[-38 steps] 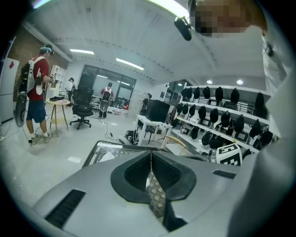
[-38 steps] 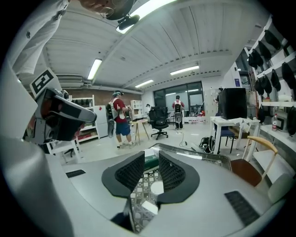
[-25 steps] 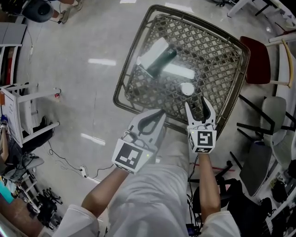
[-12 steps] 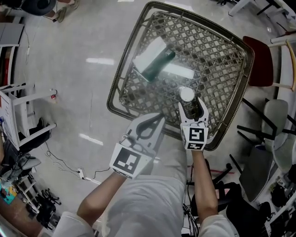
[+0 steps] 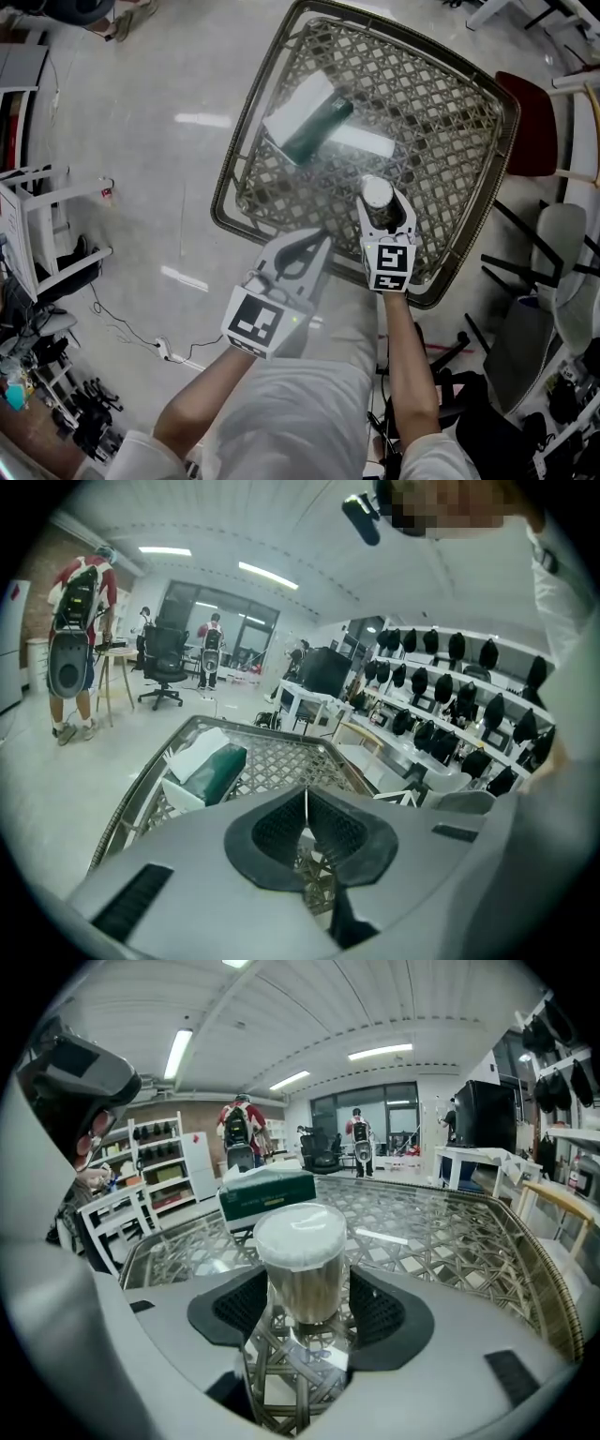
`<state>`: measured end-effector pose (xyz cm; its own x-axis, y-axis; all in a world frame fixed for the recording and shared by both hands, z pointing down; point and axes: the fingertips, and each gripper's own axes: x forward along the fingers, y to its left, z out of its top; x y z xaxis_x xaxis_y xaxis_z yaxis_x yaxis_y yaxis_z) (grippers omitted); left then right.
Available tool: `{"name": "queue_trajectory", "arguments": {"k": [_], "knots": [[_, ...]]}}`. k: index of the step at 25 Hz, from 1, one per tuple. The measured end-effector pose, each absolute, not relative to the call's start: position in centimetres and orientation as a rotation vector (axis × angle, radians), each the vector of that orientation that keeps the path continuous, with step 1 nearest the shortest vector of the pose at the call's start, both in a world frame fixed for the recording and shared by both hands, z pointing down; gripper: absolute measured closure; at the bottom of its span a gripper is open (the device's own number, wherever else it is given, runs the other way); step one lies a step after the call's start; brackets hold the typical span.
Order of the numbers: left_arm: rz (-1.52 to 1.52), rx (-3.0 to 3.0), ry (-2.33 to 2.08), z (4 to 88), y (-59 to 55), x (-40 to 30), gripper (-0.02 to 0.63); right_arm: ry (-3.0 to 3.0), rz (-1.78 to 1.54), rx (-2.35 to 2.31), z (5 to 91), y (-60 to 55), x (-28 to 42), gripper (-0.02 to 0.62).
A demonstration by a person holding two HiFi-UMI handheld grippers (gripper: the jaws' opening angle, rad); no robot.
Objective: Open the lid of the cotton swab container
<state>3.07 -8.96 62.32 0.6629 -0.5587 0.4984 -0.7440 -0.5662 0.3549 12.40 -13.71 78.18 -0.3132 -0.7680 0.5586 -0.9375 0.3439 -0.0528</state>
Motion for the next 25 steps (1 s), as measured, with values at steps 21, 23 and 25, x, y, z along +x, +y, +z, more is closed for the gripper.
{"name": "queue_trajectory", "arguments": {"k": [21, 23, 25], "knots": [[0.447, 2.334, -1.009, 62.0, -8.4, 2.7, 0.598, -2.160, 0.509, 1.465, 77.4, -14.1, 11.9, 0.364], [0.443, 2.336, -1.012, 61.7, -8.4, 2.5, 0.598, -2.164, 0.504, 1.467, 76.7, -13.8, 11.9, 0.364], [0.441, 2.349, -1.015, 61.2, -8.5, 2.4, 0.598, -2.164, 0.501, 1.470, 75.9, -13.6, 12.0, 0.364]]}}
